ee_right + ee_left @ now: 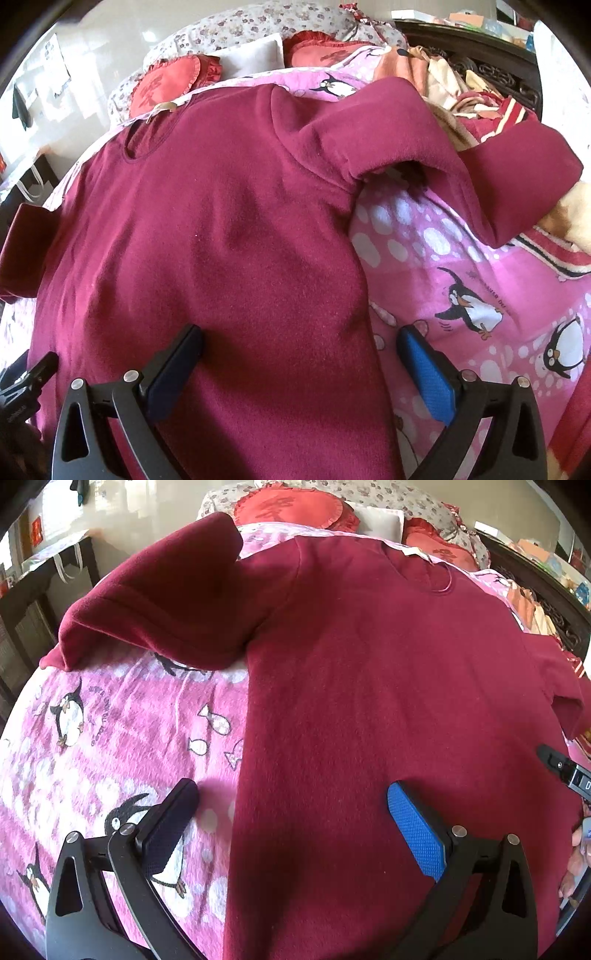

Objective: Fold small clothes

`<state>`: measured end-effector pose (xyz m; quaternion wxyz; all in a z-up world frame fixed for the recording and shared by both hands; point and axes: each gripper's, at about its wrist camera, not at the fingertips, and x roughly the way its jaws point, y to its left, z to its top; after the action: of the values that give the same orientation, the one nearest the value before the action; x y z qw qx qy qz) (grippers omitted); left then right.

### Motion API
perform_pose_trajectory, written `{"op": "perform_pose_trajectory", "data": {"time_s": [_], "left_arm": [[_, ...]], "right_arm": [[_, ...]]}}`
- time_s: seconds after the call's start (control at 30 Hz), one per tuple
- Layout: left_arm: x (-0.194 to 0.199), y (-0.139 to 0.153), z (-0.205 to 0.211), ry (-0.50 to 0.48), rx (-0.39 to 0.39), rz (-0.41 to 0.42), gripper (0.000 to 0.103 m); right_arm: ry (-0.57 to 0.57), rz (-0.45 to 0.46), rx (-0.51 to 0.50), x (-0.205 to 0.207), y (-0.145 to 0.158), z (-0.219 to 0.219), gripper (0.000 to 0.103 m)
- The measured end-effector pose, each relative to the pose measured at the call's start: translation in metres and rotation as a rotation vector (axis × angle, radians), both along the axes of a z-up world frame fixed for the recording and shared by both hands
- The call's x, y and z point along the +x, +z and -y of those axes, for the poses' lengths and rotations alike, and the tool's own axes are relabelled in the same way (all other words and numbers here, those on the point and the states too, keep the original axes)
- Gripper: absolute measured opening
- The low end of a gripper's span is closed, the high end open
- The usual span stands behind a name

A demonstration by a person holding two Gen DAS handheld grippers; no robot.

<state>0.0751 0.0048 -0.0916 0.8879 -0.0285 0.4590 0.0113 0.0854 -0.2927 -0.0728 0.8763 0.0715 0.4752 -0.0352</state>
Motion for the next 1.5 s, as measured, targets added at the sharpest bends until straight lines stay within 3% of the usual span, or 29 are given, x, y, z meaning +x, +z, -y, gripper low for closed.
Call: {"op": "perform_pose_trajectory", "data": {"time_s": [0.57,0.63,0.77,0.83,0.93,1.0,1.17,1.33,1.47,1.5], "left_arm": [[-0.008,0.003,-0.003,-0.007,-0.034,0.009,0.102],[-0.012,0.017,-0.013,-0.03,-0.071,0.032,0.101],[-0.024,0.077,-0.055,-0.015,-0.075,0.208,0.101],[-0.021,0.098,-0.095,0.01,-0.143,0.251,0.101],[-0.011,0.102,-0.161,0.079,-0.337,0.233,0.101],[-0.004,0.091,-0.229,0.214,-0.527,0.213,0.101],[0.013,0.036,-0.333,0.44,-0.861,0.167,0.101],[0.031,0.0,-0.359,0.483,-1.001,0.148,0.1],[0.048,-0.003,-0.359,0.447,-1.064,0.177,0.1],[0.05,-0.001,-0.364,0.446,-1.073,0.186,0.096]], "right_arm": [[-0.004,0.005,0.033,-0.001,-0.001,0.004,0.103],[-0.004,0.006,0.038,-0.001,-0.002,0.004,0.103],[-0.004,0.007,0.046,-0.001,-0.002,0.004,0.103],[-0.005,0.007,0.049,-0.001,-0.002,0.004,0.103],[-0.005,0.007,0.051,-0.001,-0.002,0.005,0.103],[-0.005,0.008,0.052,-0.001,-0.002,0.005,0.103],[-0.005,0.009,0.053,-0.001,-0.002,0.005,0.103],[-0.005,0.008,0.058,-0.001,-0.002,0.005,0.103],[-0.006,0.008,0.061,0.0,-0.002,0.005,0.103],[-0.006,0.008,0.062,-0.001,-0.002,0.005,0.103]]}}
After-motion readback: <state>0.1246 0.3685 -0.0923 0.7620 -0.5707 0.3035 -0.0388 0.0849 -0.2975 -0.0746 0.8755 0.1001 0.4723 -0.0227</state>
